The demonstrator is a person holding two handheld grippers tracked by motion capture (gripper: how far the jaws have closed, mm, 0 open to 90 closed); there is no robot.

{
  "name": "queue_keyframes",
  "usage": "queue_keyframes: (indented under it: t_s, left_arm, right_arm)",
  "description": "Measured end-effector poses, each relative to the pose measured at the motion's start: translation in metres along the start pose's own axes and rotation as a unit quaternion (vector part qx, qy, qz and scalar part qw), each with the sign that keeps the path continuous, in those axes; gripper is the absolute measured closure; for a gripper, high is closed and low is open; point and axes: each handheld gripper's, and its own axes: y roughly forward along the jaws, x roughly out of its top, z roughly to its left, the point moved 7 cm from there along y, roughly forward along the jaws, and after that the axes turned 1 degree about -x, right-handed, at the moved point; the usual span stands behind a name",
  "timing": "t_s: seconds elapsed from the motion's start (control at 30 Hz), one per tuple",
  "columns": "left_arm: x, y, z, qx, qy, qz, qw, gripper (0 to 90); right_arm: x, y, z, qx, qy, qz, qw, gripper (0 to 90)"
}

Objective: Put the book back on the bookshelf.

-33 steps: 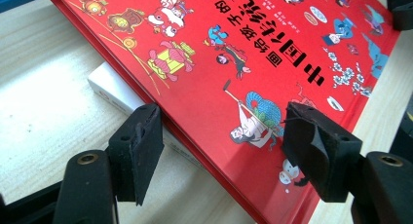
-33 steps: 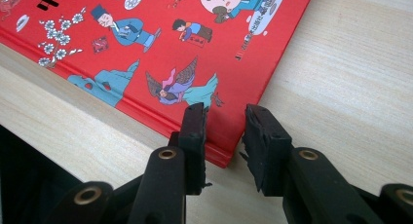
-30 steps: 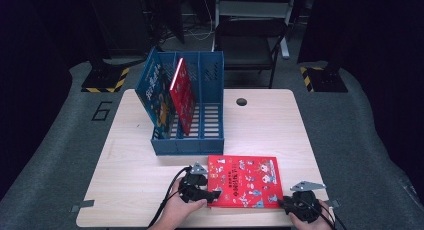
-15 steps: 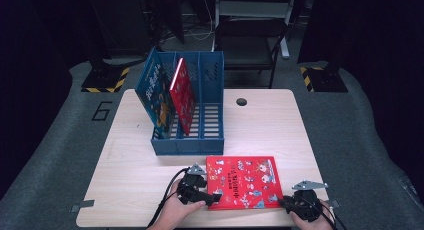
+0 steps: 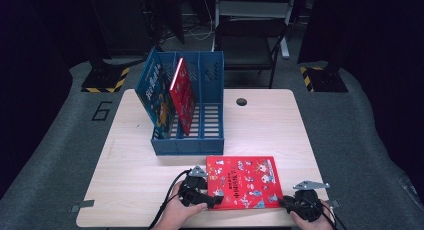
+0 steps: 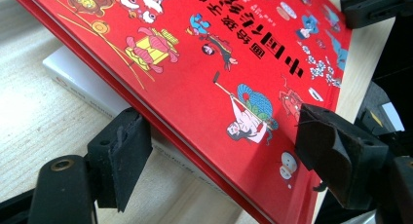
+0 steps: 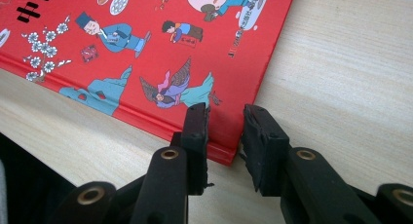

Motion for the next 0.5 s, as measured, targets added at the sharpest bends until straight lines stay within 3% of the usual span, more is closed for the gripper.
queue_keyframes:
  t_s: [0.13, 0.3, 0.43, 0.5]
  left_arm:
    - [0.0014, -0.0006, -0.0003, -0.003, -0.002, 0.000, 1.0000, 21.5]
    - [0.0026, 0.0006, 0.0001, 0.003, 0.000, -0.013, 0.9999, 21.6]
    - [0.0037, 0.0001, 0.0009, -0.005, 0.000, -0.019, 0.9998, 21.5]
    - [0.0030, 0.0004, 0.0017, -0.008, 0.000, -0.013, 0.9999, 21.6]
  right_arm:
    - [-0.0012, -0.0006, -0.0004, 0.008, 0.017, 0.002, 0.9998, 71.4]
    - [-0.0011, -0.0003, -0.0003, 0.008, 0.013, 0.001, 0.9999, 70.7]
    - [-0.0002, 0.0005, -0.0028, 0.015, 0.011, -0.005, 0.9998, 69.7]
    - [-0.0012, 0.0002, -0.0031, 0.020, 0.028, -0.003, 0.9994, 68.0]
